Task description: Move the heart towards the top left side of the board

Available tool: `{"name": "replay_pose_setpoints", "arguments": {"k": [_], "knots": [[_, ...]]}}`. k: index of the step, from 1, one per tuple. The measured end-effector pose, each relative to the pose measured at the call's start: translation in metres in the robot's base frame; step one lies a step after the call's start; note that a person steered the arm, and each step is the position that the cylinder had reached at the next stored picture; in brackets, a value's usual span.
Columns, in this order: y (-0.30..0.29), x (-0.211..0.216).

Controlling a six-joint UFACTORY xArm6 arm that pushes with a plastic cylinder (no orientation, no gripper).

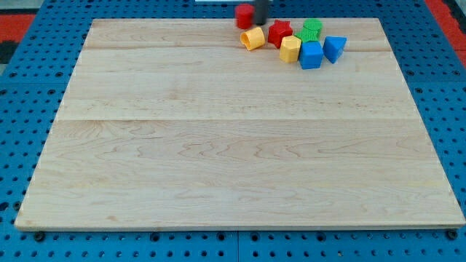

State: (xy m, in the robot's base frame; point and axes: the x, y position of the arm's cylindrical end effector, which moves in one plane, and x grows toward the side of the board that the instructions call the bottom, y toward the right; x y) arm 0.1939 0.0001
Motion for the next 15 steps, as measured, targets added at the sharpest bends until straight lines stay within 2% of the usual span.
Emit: {"name": "replay_pose_setpoints", "arguments": {"k": [1,2,3,4,5,7,8,10,11,12,14,15], "knots": [[-0.069,0.022],[-0.061,0.038],[0.005,0.076],[0.095,0.076],[0.120,0.054],[0.098,0.012],[0.036,0.013],[0.094,0.062],[-0.055,0.067],[-0.189,0.031],[-0.181,0.047],[-0.096,0.008]]}}
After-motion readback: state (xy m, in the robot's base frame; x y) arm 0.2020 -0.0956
